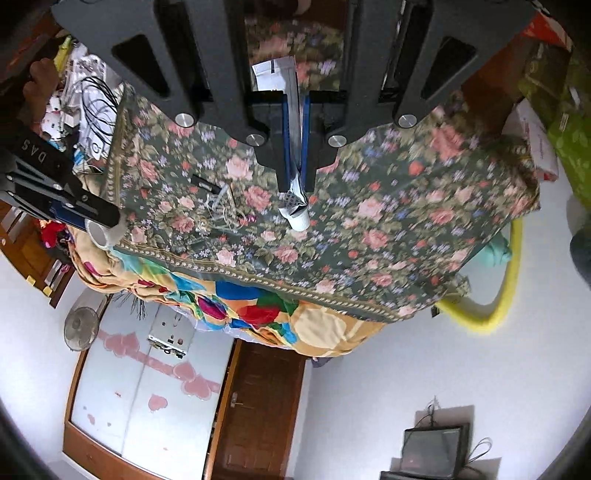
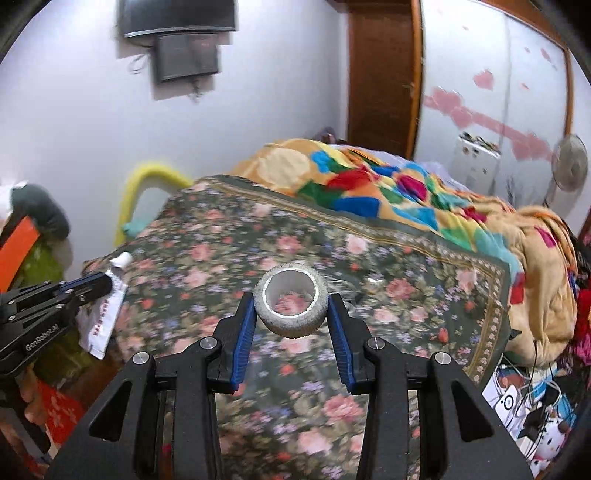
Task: Collect trash
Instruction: 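Carry the white tube in the left tool and tape roll in the right tool to the bin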
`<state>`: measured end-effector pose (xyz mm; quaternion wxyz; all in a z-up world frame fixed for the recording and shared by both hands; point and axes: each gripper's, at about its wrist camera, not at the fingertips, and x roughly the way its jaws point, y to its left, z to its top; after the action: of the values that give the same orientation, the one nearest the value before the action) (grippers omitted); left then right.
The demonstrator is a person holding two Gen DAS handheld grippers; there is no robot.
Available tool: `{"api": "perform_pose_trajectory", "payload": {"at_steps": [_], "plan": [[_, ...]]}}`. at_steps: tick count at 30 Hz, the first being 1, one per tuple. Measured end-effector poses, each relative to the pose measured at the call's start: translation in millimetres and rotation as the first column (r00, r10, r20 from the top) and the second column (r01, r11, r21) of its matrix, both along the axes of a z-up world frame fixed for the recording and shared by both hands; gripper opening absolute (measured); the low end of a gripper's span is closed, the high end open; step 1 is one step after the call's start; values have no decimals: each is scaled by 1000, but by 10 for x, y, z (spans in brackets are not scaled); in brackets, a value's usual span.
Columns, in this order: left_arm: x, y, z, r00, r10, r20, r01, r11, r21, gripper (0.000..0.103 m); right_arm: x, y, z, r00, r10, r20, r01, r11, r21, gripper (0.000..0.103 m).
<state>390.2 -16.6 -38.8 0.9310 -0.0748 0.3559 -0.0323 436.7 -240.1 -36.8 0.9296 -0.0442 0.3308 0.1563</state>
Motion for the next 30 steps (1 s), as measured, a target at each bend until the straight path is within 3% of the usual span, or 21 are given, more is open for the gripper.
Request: {"api": "perform_pose_trajectory", "payload": {"at_steps": [10, 18, 26, 30], "plan": [[-1051, 754, 62, 990, 144, 1, -144, 990, 0, 4, -756, 808, 109, 983, 182, 17, -182, 983, 6, 36], [-1792, 1484, -99, 958, 284, -30, -285, 958, -24, 4, -1268, 1612, -76, 937, 348, -16, -348, 937, -4, 36], [-2274, 2106, -466, 917, 390, -89, -392, 920, -7, 4, -1550, 2325, -435, 877, 470, -99, -473, 881, -6, 36], [-2319, 2327, -771, 901, 409, -142, -418, 907, -40, 4, -1596, 2629, -678, 848, 503, -167, -512, 859, -16, 36]]}}
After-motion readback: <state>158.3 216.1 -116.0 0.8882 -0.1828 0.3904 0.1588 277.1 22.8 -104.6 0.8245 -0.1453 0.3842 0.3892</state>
